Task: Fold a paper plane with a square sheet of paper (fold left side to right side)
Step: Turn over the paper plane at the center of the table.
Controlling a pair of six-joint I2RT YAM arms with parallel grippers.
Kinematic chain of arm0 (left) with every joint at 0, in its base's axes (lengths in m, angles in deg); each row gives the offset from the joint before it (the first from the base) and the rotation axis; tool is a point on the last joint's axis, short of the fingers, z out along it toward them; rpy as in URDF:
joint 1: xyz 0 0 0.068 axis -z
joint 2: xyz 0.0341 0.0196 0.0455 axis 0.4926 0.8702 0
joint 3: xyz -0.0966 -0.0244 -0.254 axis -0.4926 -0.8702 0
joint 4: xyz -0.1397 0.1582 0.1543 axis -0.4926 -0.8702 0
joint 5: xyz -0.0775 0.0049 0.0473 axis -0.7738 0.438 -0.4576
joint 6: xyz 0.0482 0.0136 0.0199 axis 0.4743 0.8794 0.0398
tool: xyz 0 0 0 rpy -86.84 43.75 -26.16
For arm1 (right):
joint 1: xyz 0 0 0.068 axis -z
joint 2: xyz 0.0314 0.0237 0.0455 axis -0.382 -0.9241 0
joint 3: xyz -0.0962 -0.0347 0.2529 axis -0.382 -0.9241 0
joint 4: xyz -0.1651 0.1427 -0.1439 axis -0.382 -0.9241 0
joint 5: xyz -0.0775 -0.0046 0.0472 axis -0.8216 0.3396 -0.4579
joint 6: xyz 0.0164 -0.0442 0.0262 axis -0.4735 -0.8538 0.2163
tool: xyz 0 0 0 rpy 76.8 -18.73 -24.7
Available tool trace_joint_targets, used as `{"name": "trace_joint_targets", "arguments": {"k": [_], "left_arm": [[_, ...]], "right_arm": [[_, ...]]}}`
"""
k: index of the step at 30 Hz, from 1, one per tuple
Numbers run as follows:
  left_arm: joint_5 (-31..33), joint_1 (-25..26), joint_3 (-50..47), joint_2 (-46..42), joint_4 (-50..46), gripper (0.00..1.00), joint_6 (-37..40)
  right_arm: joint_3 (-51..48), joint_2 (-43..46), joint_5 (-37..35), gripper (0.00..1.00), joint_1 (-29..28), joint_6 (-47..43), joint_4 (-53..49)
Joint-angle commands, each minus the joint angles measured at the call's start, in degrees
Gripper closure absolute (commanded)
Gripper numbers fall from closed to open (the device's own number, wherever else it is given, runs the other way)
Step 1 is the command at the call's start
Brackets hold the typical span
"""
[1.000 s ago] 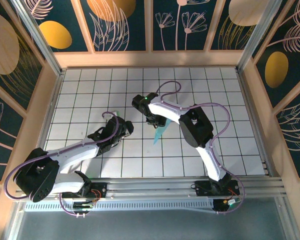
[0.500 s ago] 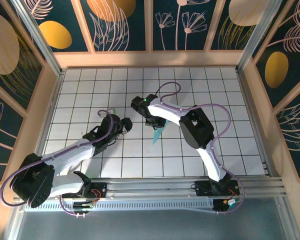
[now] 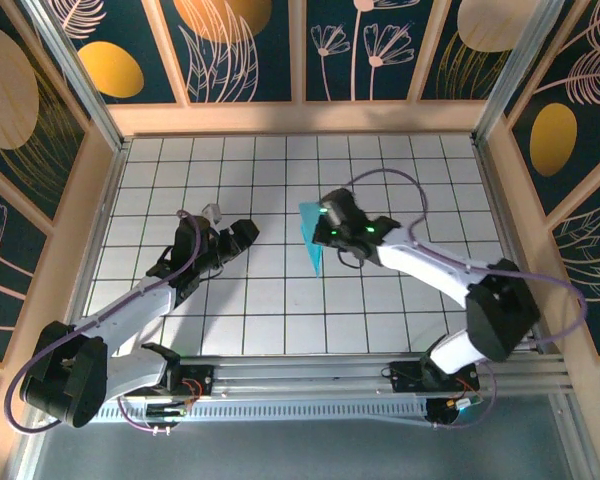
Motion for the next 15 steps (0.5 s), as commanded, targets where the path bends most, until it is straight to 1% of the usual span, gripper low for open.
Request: {"name": "trace_joint_targets", "arguments": {"k": [1,3,6,11,15], "left_arm": [[-4.98,-0.41,-0.69,0.19,4.07,0.32,-1.87],[-5.88,-0.41,-1.08,0.2,5.13,0.33,-2.25],[-7.88,-0.41,-1.58,0.84,7.2,0.37,-3.17],[-10.77,-0.43,-1.5,3.98,9.29,0.43,-3.89],[-12.63,-0.33,-1.14,7.75,10.79,0.46,-4.53]], "right_arm": [[-11.82,4.09,23.06,1.0,8.26,-0.74,30.29],[-17.29,4.76,30.54,1.0,11.74,0.8,39.62],[-21.19,3.12,37.28,1.0,14.95,2.6,47.07],[-25.83,-2.44,42.74,1.0,16.62,7.95,59.98],[-27.12,-9.96,45.73,1.0,16.53,12.72,68.97]]}}
